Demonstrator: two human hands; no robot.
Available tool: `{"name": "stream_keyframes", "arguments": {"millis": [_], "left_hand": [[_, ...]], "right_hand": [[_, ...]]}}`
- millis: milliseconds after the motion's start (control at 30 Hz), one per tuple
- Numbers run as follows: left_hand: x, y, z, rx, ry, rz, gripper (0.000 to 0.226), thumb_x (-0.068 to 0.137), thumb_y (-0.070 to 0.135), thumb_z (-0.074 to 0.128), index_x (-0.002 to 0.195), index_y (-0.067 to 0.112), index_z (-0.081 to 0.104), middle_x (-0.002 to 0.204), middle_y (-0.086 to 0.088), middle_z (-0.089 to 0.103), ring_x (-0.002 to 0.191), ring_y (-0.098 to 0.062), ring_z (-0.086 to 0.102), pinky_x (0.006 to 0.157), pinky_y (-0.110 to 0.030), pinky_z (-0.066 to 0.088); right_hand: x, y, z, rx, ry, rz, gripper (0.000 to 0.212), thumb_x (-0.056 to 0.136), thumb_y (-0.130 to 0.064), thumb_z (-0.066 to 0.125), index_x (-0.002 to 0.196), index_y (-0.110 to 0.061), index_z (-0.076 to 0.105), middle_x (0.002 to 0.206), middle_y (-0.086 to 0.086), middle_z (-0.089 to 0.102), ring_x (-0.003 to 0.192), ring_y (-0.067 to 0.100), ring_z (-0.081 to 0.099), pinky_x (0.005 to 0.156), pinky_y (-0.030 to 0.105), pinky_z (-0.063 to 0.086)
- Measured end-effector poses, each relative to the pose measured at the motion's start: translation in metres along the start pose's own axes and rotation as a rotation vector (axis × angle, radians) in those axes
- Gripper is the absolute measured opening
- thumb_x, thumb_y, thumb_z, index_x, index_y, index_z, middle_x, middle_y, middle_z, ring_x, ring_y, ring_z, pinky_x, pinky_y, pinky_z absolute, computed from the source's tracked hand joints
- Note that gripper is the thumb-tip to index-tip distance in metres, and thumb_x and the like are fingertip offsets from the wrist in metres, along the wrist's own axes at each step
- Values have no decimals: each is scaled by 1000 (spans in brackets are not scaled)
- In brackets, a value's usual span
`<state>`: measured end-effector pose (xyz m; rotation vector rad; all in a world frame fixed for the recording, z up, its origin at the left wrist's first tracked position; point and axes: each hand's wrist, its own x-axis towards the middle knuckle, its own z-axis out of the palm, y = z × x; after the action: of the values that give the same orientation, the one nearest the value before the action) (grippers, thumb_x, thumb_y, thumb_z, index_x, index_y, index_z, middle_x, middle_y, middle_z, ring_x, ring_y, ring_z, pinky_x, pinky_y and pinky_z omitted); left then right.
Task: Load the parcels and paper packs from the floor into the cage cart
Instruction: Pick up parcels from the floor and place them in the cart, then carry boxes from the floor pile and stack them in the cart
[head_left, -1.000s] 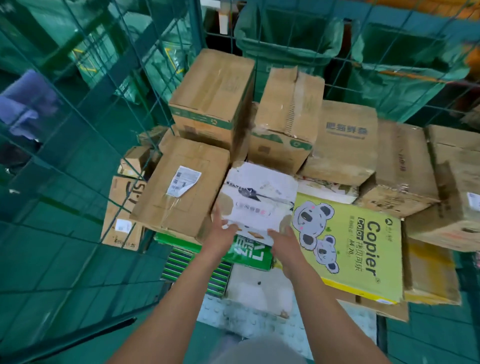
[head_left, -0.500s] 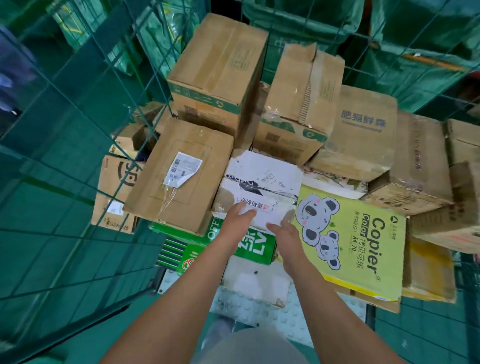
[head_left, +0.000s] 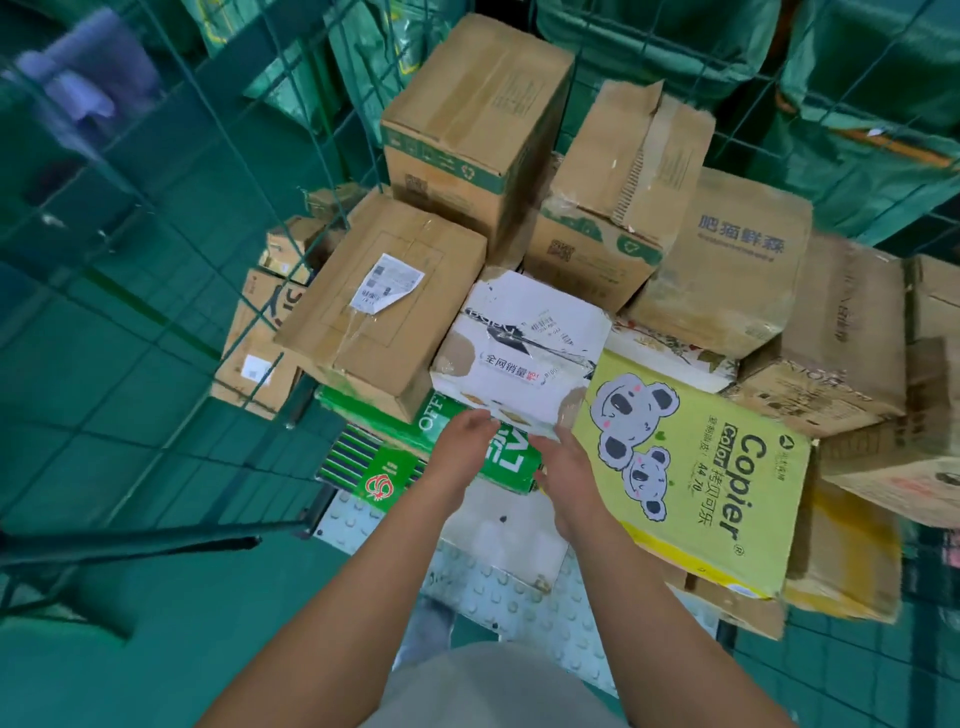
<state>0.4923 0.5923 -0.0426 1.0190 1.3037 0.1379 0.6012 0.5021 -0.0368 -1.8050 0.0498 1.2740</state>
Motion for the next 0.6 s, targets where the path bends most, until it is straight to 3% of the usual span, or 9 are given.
{"name": "stream_keyframes", "arguments": {"millis": [100, 200, 333, 467, 600], "left_hand": [[-33, -21, 3, -63, 70, -5, 35, 101, 30, 58, 135, 23, 60, 139, -3, 60, 123, -25, 58, 106, -44, 49], [-67, -39, 7, -133, 128, -19, 32, 103, 28, 57, 134, 20, 60, 130, -8, 62, 108, -22, 61, 85, -34, 50], [-112, -72, 11, -220, 199, -28, 26, 103, 28, 58, 128, 21, 62, 120, -4, 64, 106, -19, 61, 92, -37, 51], [-153, -108, 10, -273, 301, -23, 24, 102, 22, 58, 125, 19, 67, 93, -1, 63, 90, -21, 56, 78, -34, 43], [-193, -144, -1, -379, 392, -23, 23, 104, 25, 57, 125, 22, 65, 112, 0, 65, 104, -21, 61, 83, -32, 49]], "right_hand": [[-24, 11, -10, -63, -85, -18, 61, 99, -24, 65, 154, -18, 41, 152, -1, 42, 130, 20, 50, 106, 39, 46], [-44, 20, -19, -63, -177, -16, 53, 101, -25, 63, 151, -18, 47, 147, 2, 51, 129, 21, 53, 105, 38, 48], [-76, 39, -33, -34, -281, -24, 50, 102, -27, 64, 148, -17, 48, 136, 2, 57, 124, 22, 57, 105, 37, 50], [-100, 65, -36, -82, -371, -6, 20, 102, -24, 63, 122, -22, 60, 121, -2, 62, 121, 23, 60, 107, 39, 50], [-124, 96, -28, -141, -493, 3, 26, 103, -24, 61, 129, -18, 60, 123, -1, 62, 111, 18, 63, 103, 35, 52]]}}
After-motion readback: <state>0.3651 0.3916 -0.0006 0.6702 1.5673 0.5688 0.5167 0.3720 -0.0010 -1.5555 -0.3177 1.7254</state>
